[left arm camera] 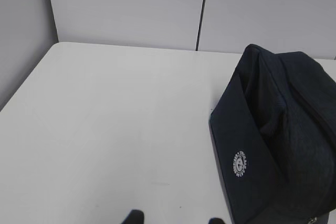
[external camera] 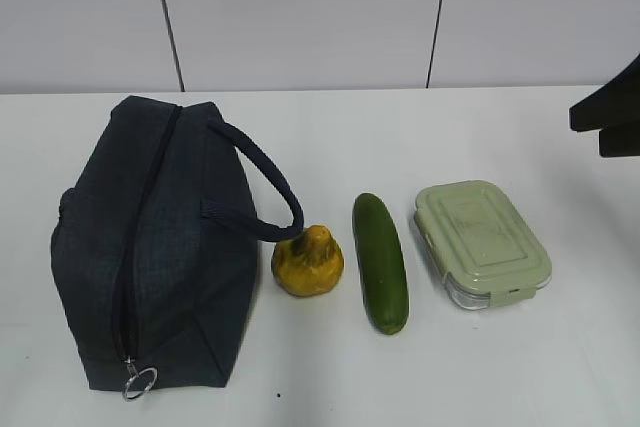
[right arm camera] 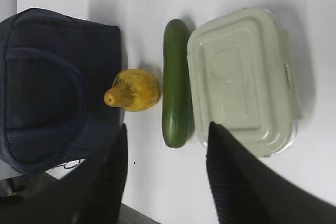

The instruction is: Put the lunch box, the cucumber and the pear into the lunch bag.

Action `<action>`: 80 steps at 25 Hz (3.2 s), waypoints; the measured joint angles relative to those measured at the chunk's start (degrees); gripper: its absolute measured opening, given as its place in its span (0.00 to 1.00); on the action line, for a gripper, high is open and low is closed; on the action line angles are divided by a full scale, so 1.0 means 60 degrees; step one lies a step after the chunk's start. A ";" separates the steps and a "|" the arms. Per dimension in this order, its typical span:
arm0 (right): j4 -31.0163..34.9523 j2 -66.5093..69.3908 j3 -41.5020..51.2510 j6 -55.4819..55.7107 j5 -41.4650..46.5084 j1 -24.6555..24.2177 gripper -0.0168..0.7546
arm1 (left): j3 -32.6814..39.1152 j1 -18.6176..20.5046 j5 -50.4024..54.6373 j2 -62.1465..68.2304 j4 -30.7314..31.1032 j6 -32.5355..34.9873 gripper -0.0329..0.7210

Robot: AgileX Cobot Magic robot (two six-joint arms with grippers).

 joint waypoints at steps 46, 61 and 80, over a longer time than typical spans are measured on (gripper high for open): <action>0.2082 0.5482 -0.2744 -0.1721 0.0559 -0.0461 0.52 | 0.0000 0.0000 0.0000 0.0000 0.0000 0.0000 0.36; -0.1316 0.5482 -0.3414 -0.1597 0.0592 -0.0461 0.69 | 0.0000 0.0000 0.0000 0.0000 0.0000 0.0000 0.36; -0.1025 0.5482 -0.3431 -0.2186 0.0656 -0.0211 0.75 | 0.0000 0.0000 0.0000 0.0000 0.0000 0.0000 0.36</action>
